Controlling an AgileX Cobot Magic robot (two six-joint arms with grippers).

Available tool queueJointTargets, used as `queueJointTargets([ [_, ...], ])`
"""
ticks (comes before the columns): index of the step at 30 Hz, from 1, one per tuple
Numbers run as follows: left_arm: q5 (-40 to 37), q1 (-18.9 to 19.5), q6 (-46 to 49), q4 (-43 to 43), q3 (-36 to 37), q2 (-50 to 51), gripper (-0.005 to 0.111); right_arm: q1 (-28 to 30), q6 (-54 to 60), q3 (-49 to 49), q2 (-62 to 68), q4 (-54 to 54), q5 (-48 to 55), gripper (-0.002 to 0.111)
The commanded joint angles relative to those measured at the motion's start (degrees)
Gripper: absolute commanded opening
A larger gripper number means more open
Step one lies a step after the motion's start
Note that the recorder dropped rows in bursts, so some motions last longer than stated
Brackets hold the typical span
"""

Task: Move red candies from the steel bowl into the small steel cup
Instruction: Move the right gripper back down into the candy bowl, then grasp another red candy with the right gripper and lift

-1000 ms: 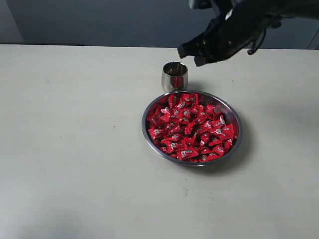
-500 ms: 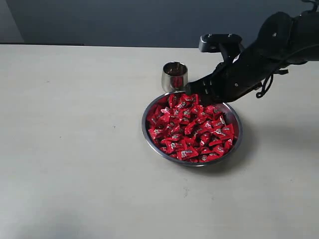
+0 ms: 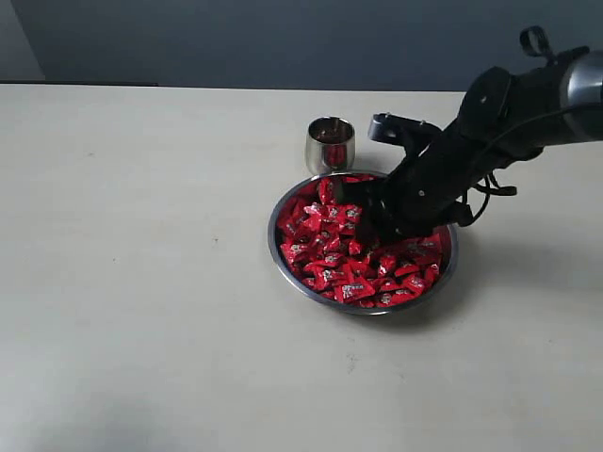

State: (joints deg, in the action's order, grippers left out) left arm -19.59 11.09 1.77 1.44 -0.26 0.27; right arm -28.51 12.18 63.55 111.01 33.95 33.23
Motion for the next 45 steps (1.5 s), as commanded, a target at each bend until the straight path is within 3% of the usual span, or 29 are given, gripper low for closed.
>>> queueJointTargets([
  [1, 0.45, -0.38, -0.08, 0.11, 0.26, -0.27, 0.000, -0.10, -0.20, 0.14, 0.05, 1.50, -1.64, 0.036],
  [18, 0.45, -0.38, -0.08, 0.11, 0.26, -0.27, 0.000, -0.10, -0.20, 0.14, 2.57, 4.71, -1.82, 0.034],
  [21, 0.45, -0.38, -0.08, 0.11, 0.26, -0.27, 0.000, -0.10, 0.02, 0.14, 2.84, 4.84, -1.97, 0.027],
  [27, 0.45, -0.38, -0.08, 0.11, 0.26, -0.27, 0.000, -0.10, 1.50, 0.23, 2.33, 4.92, -2.49, -0.001],
  [45, 0.45, -0.38, -0.08, 0.11, 0.26, -0.27, 0.000, -0.10, 2.66, 0.23, -7.49, -1.96, -1.88, -0.001],
])
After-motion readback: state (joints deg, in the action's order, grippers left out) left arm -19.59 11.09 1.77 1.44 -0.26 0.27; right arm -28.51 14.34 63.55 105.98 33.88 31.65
